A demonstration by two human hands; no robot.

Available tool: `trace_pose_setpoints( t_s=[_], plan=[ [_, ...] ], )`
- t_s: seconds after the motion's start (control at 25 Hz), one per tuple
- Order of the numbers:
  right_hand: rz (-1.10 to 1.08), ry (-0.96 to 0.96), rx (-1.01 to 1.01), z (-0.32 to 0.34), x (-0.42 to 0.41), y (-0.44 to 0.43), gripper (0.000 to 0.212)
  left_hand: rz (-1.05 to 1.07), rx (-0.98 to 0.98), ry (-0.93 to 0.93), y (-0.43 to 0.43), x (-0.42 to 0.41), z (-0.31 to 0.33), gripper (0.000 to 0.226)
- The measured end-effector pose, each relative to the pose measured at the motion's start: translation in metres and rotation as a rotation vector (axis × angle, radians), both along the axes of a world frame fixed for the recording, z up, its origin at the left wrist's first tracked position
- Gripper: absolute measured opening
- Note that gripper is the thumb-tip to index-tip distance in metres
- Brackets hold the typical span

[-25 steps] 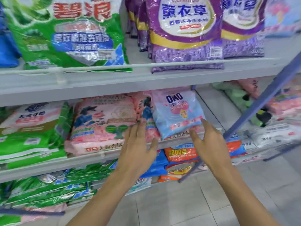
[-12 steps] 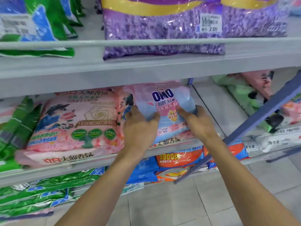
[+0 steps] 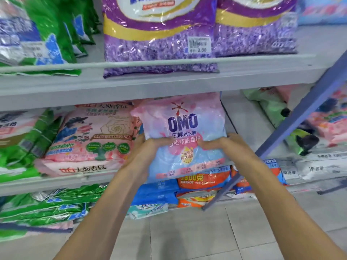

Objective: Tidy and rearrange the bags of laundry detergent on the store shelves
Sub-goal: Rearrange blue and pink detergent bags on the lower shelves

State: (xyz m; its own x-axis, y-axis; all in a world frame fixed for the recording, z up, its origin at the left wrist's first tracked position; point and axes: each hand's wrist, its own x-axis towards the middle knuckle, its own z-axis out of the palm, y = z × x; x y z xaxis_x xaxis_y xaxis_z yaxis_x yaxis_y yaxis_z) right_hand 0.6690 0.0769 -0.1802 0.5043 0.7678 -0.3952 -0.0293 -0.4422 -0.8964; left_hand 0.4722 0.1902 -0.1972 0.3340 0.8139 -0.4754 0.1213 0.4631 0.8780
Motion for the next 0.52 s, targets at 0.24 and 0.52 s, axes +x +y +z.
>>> trace_pose_setpoints(
  t_s=[0.24, 0.52],
  plan=[
    [-0.028, 0.204, 0.002, 0.015, -0.036, -0.094, 0.046, -0.095, -0.019, -0.043, -0.079, -0.034, 0.054, 0.042],
    [-0.157, 0.241, 0.169, 0.083, -0.056, -0.176, 0.013, -0.089, -0.039, -0.107, -0.158, -0.035, 0.115, 0.053]
  ],
)
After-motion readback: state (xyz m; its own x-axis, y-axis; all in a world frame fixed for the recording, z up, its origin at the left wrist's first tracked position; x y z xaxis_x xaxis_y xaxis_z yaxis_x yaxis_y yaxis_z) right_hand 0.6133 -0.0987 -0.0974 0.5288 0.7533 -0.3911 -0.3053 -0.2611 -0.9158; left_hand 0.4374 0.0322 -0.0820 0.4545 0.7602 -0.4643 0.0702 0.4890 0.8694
